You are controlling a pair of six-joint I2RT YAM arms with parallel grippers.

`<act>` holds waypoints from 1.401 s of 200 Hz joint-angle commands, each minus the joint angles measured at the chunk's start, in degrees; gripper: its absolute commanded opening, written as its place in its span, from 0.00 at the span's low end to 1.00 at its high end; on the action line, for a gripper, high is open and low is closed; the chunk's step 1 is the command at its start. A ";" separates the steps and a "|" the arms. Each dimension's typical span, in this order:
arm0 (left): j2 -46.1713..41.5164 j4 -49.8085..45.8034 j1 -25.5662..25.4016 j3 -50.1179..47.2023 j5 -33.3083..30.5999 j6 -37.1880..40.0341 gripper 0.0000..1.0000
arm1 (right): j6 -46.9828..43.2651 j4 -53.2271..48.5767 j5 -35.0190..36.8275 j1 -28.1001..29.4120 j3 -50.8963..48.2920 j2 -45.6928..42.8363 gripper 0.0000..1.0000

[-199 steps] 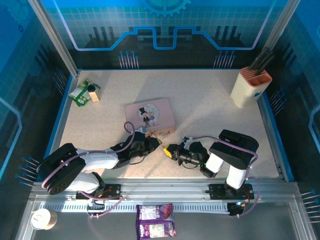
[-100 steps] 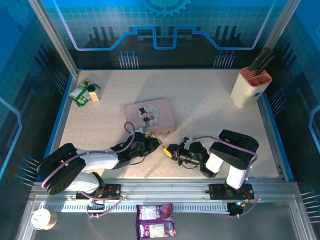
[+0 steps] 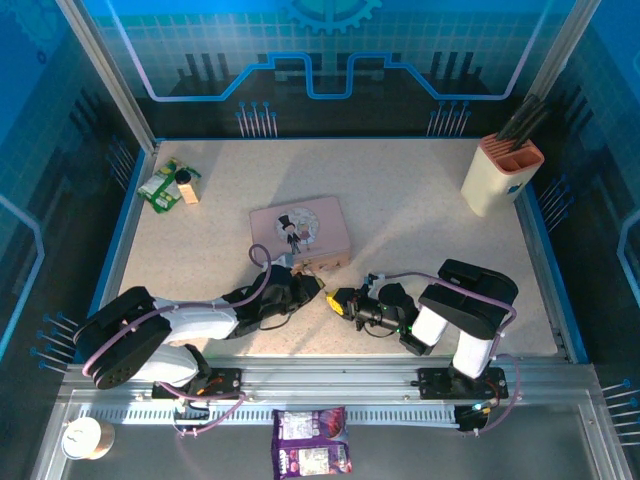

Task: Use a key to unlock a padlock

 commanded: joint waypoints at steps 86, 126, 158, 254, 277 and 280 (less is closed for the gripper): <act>-2.93 9.82 -3.49 -0.23 -0.30 -1.51 0.00 | 1.21 1.10 -1.54 -2.20 1.63 -2.85 0.00; -2.26 11.88 -4.63 -0.22 -0.49 -2.26 0.00 | 0.74 1.08 -2.89 -2.26 3.27 -1.78 0.00; -1.16 13.82 -5.27 -0.32 0.03 -2.82 0.00 | -0.43 1.10 -3.03 -2.34 4.18 -1.51 0.00; 1.48 15.37 -6.48 1.08 0.24 -3.39 0.00 | -1.33 1.10 -1.96 -2.47 4.20 -2.15 0.00; 0.84 12.61 -6.49 1.31 -0.90 -2.96 0.00 | -2.57 1.10 -1.89 -2.78 3.55 -2.63 0.00; 0.65 11.63 -6.53 1.41 -1.20 -2.88 0.00 | -2.79 1.10 -1.89 -2.91 3.32 -2.73 0.03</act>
